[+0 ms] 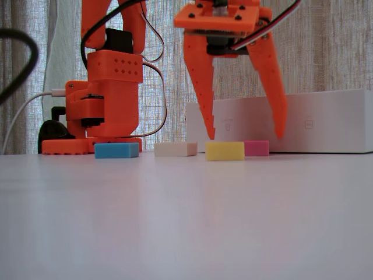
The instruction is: Grasp the pink cuboid and put it in the bin.
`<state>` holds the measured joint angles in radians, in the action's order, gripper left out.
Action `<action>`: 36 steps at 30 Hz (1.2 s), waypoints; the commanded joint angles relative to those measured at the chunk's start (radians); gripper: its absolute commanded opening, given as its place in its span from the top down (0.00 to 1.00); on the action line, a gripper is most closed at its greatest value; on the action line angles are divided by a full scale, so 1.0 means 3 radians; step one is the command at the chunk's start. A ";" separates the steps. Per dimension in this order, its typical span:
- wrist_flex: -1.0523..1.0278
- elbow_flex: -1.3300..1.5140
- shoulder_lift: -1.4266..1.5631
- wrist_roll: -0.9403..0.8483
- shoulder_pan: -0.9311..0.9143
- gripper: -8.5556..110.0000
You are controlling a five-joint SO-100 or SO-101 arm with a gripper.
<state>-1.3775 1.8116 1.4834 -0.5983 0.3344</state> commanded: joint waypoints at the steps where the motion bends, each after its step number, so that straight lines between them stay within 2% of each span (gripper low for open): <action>1: 0.0056 0.0026 0.0010 -0.0020 0.0005 0.72; 17: 0.0389 0.0240 -0.0031 0.0026 0.0046 0.73; 25: 0.0583 0.0312 -0.0046 0.0072 0.0066 0.83; 28: 0.0598 0.0337 -0.0066 0.0072 0.0066 0.90; 30: 0.0598 0.0337 -0.0092 0.0066 0.0077 0.99; 36: 0.0578 0.0343 -0.0072 0.0077 0.0066 1.00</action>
<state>-1.1996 1.9052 1.4573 -0.5737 0.3574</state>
